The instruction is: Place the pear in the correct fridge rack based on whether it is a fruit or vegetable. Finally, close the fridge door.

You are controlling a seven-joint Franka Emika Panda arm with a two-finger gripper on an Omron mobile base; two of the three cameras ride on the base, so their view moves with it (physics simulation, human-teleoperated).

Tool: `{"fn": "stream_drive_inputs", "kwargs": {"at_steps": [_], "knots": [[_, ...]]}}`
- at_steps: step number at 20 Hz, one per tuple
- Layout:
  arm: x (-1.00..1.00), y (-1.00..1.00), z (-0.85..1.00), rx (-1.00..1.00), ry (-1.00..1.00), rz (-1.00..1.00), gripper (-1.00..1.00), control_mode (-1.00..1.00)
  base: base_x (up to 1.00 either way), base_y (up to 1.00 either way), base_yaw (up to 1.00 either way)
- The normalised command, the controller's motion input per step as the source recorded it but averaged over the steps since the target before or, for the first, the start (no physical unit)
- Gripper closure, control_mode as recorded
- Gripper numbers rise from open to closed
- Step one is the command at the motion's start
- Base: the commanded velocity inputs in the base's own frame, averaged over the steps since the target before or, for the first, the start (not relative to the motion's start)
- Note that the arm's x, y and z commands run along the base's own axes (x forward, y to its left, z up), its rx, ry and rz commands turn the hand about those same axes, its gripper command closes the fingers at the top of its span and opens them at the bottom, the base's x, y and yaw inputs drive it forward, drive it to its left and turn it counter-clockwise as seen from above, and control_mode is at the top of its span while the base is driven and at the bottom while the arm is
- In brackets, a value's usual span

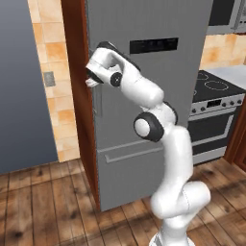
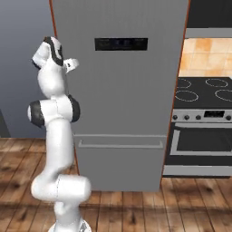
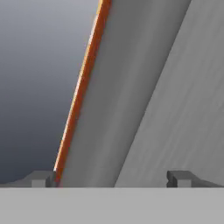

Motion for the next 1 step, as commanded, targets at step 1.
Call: {"fn": "stream_drive_inputs", "kwargs": {"at_steps": [1], "knots": [[0.00,0.00,0.00,0.00,0.00,0.00,-1.00,-1.00,0.00,0.00,0.00]]}}
